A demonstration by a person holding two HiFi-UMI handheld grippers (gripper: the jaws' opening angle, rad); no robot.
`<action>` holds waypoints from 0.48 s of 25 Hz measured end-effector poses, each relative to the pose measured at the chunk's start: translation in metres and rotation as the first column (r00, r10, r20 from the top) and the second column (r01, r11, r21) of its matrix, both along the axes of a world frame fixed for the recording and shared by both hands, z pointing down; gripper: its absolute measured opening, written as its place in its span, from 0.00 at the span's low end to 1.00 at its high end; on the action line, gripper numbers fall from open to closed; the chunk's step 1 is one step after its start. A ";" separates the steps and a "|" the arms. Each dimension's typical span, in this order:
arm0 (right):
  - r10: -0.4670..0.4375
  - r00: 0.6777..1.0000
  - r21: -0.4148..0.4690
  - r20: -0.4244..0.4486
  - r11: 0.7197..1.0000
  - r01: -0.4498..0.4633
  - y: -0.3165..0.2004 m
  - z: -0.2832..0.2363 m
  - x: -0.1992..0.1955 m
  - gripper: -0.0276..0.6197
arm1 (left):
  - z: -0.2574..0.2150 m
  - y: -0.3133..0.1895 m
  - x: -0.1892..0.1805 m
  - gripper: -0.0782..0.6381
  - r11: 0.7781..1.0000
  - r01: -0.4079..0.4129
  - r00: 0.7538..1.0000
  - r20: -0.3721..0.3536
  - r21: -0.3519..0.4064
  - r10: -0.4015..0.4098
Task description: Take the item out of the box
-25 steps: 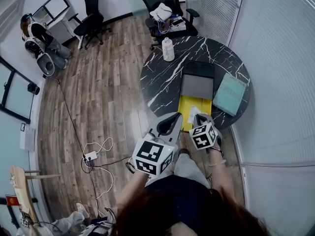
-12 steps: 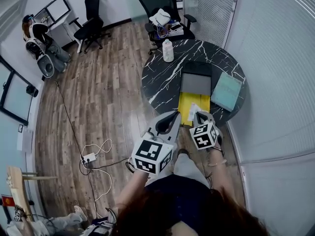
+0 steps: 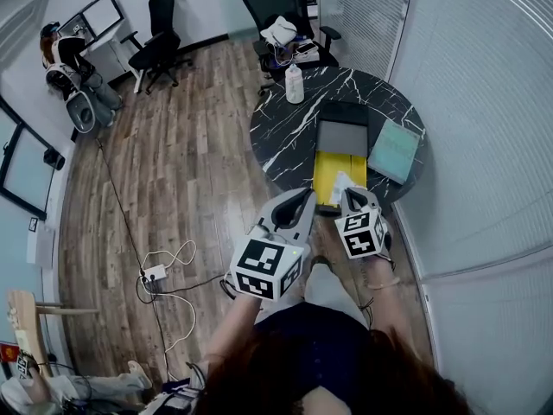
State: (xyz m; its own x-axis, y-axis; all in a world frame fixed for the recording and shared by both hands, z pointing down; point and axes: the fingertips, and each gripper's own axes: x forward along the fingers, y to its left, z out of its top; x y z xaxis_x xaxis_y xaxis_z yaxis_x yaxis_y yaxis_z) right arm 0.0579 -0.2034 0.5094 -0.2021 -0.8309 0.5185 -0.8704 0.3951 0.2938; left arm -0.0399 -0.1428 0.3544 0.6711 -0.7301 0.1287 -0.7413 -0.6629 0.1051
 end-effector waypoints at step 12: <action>0.037 0.999 0.080 0.035 0.996 -0.040 0.044 -0.035 -0.012 0.08 | -0.005 0.042 -0.016 0.15 1.000 -0.022 1.000 -0.014 0.020 0.022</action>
